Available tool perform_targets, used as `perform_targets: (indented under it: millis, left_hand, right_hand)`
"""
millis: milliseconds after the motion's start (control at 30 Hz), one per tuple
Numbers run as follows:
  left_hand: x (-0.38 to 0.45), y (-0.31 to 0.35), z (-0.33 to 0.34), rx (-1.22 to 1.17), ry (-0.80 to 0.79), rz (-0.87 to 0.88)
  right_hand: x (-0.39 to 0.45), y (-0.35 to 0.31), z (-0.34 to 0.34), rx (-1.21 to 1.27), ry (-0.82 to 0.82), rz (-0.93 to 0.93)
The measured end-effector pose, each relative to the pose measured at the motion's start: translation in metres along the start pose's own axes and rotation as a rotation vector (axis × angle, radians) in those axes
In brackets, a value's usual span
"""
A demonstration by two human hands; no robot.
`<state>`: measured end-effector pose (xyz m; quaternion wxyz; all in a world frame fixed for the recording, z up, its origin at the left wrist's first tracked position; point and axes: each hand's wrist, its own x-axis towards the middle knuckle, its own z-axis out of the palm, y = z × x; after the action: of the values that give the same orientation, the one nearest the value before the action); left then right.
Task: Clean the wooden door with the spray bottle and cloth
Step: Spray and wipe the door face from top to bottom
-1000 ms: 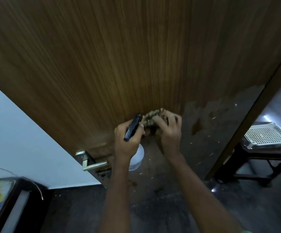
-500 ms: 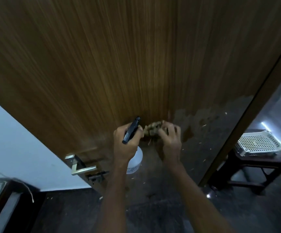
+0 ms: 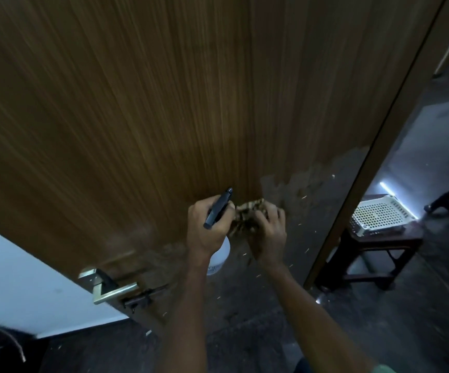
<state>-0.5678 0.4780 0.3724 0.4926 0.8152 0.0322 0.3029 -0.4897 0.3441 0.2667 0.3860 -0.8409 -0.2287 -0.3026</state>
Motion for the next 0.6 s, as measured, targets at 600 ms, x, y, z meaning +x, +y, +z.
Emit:
perform_targets:
  millis: [600]
  left_hand:
    - [0.018, 0.024, 0.079, -0.014, 0.043, -0.089]
  right_hand:
    - [0.013, 0.085, -0.028, 0.016, -0.19, -0.144]
